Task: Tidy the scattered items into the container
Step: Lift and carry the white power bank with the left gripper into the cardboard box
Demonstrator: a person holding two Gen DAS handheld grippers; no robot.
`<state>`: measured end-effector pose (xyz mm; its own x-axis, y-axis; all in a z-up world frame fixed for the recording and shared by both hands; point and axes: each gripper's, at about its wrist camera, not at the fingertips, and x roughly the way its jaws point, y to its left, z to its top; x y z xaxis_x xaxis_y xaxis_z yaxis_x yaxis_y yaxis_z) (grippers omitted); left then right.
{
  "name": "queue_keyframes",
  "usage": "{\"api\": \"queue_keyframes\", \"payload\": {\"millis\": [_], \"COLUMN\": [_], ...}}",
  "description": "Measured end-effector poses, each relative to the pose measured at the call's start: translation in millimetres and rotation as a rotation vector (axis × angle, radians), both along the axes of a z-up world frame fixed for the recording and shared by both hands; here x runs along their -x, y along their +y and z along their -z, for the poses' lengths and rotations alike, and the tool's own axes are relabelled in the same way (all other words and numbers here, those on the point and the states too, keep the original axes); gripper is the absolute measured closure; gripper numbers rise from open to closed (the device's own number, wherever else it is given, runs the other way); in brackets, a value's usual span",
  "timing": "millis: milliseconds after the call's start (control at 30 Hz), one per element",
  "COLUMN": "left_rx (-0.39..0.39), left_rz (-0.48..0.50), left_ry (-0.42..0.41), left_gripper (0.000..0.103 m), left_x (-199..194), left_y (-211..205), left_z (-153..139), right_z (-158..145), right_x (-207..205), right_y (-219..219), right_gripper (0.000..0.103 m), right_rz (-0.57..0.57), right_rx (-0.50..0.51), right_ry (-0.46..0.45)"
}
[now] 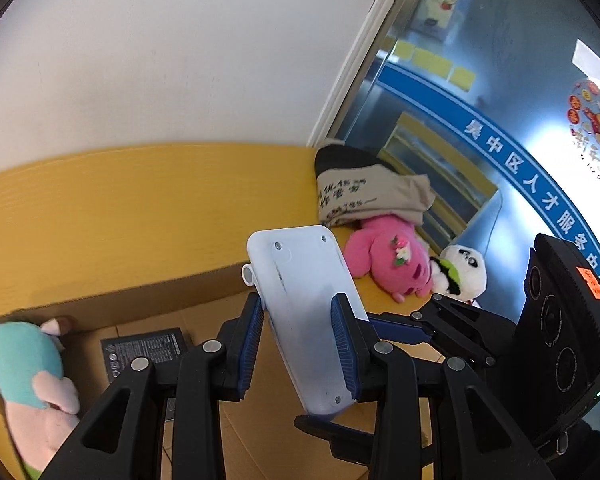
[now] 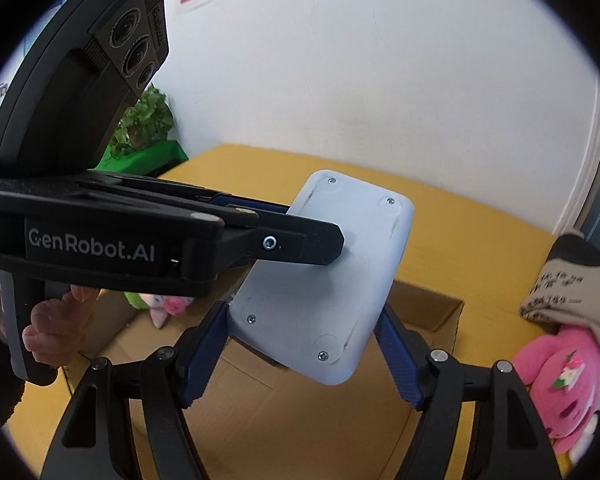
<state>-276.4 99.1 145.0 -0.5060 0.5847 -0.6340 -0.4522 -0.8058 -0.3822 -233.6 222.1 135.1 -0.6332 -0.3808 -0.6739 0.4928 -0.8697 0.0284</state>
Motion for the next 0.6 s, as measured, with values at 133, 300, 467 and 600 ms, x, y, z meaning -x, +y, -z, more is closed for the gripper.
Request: {"api": "queue_keyframes", "payload": {"millis": [133, 300, 467, 600], "left_rx": [0.001, -0.008, -0.037, -0.026], "left_rz": [0.0, -0.025, -0.038, -0.056], "left_ry": [-0.065, -0.174, -0.247, -0.281], "left_gripper": [0.066, 0.066, 0.066, 0.066], "left_x": [21, 52, 67, 74], "left_y": [6, 9, 11, 12], "left_z": [37, 81, 112, 132], "right_z": [33, 69, 91, 103], "right_x": [22, 51, 66, 76], "right_y": [6, 11, 13, 9], "right_gripper": [0.03, 0.03, 0.03, 0.03], "right_rz": [0.013, 0.037, 0.06, 0.068], "right_rx": [0.005, 0.026, 0.03, 0.011], "right_ry": [-0.074, -0.182, -0.257, -0.306]}}
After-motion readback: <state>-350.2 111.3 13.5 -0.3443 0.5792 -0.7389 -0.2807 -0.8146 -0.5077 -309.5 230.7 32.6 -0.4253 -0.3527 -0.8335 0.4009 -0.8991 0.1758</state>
